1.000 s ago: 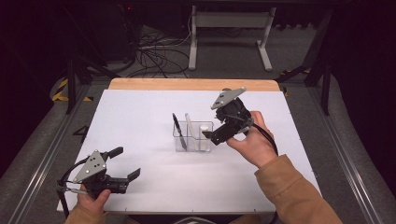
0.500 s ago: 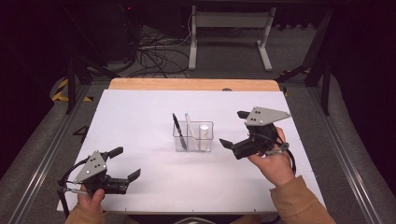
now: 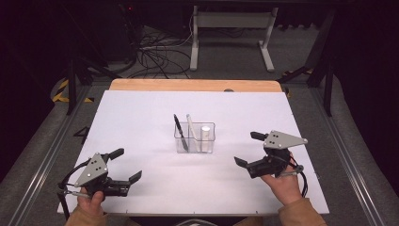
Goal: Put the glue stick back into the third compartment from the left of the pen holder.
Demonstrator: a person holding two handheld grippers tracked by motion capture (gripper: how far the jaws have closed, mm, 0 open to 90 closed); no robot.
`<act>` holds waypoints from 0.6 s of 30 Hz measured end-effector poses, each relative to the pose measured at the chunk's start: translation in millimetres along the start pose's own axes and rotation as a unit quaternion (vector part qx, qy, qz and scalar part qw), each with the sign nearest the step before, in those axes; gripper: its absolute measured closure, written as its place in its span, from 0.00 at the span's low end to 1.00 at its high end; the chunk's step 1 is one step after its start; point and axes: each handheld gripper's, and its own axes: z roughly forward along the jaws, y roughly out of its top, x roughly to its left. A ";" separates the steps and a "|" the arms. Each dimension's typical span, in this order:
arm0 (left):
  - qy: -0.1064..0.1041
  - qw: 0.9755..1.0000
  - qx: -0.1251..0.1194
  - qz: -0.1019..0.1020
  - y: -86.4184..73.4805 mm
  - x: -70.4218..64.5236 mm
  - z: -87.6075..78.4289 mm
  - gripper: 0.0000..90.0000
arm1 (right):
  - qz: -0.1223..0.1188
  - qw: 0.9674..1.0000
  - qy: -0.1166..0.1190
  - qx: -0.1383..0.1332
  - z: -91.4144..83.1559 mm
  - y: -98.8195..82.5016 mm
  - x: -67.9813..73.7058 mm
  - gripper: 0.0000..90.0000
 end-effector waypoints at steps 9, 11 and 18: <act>0.013 1.000 0.002 0.015 -1.1 -0.7 0.9 0.08 | 0.021 1.000 -0.003 -0.010 -2.4 -31.7 -4.0 0.00; 0.014 1.000 0.004 0.015 -1.4 -1.2 1.3 0.08 | 0.024 1.000 -0.004 -0.009 -2.5 -37.6 -4.5 0.00; 0.024 0.999 0.007 0.020 -4.0 0.1 1.7 0.09 | 0.022 1.000 -0.005 0.004 -2.0 -61.7 -3.1 0.00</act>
